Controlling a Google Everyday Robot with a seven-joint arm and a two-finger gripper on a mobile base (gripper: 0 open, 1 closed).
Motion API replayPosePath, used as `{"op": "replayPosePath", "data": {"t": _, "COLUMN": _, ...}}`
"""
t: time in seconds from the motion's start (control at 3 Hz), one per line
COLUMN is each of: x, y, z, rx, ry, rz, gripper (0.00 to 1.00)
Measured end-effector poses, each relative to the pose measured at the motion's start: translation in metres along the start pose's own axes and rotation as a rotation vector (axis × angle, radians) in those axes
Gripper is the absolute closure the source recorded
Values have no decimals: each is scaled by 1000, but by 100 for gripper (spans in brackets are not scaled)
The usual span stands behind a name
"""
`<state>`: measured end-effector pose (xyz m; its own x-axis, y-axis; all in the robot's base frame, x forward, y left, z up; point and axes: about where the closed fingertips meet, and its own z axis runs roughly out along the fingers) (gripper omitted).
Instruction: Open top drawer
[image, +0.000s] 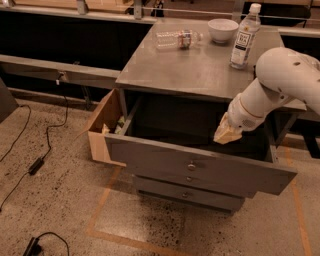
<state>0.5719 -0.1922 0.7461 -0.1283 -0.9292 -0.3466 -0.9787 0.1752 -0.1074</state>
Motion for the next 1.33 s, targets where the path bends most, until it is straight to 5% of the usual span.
{"op": "replayPosePath", "data": {"t": 0.67, "x": 10, "y": -24, "z": 45, "rx": 55, "ry": 65, "rz": 24, "gripper": 100}}
{"op": "replayPosePath", "data": {"t": 1.33, "x": 17, "y": -19, "z": 86, "rx": 69, "ry": 75, "rz": -14, "gripper": 100}}
